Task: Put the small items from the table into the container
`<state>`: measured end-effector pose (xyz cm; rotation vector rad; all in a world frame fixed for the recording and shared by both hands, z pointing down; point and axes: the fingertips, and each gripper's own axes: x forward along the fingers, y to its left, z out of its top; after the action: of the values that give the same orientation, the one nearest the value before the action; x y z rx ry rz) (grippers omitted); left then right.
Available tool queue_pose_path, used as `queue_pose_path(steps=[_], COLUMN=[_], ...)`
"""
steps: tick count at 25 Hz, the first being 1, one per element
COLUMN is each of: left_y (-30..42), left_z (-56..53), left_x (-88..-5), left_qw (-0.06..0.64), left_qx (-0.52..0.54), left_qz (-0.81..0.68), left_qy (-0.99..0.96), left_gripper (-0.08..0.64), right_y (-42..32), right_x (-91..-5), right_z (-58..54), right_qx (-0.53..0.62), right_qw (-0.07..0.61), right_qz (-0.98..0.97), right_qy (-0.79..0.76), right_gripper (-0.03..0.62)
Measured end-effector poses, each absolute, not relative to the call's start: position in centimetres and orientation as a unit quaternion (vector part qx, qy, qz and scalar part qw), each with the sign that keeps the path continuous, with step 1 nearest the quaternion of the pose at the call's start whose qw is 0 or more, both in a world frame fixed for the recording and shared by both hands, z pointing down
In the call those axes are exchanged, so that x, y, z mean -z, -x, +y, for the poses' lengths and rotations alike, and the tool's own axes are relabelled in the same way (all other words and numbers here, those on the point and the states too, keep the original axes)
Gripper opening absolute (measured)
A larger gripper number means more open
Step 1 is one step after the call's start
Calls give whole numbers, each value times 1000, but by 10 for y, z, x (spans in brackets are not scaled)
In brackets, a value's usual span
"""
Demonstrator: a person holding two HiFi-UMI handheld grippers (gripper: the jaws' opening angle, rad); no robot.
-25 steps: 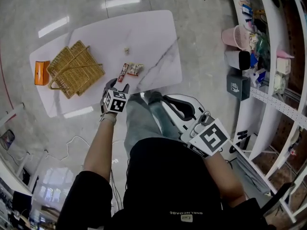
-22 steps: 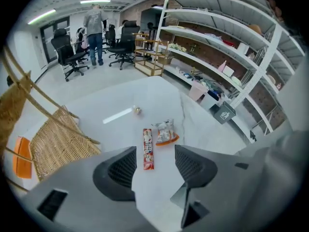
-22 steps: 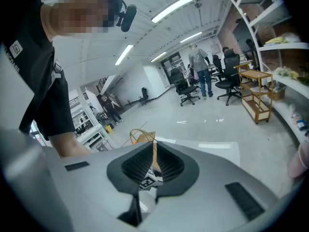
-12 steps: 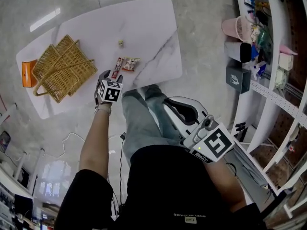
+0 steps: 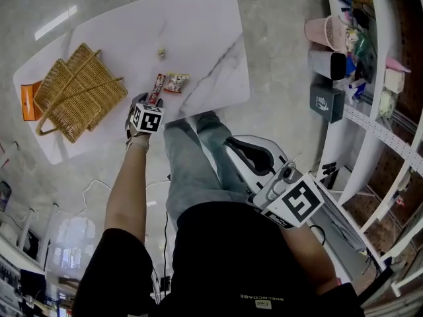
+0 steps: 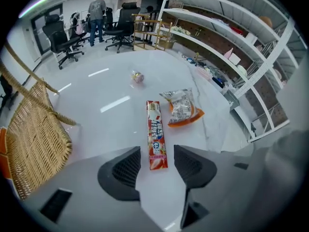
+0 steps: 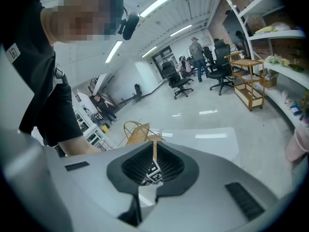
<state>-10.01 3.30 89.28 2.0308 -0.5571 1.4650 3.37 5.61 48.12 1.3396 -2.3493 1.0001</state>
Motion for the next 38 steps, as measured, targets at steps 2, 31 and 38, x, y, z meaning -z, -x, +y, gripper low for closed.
queue_pose_path(steps=[2, 31, 38], left_y=[101, 106, 111], left_z=[32, 15, -2], left_x=[-893, -826, -766], left_qw=[280, 253, 231], left_qx=[-548, -528, -496], left_qz=[-212, -266, -300], left_qy=[-759, -766, -781], left_gripper=[208, 112, 112], right_y=[-34, -40, -28], right_x=[-482, -446, -425], right_z=[56, 53, 52], right_qx=[-347, -337, -317], right_qw=[127, 100, 86], right_qz=[-806, -827, -846], right_qy=[-462, -439, -421], right_gripper=[14, 14, 12])
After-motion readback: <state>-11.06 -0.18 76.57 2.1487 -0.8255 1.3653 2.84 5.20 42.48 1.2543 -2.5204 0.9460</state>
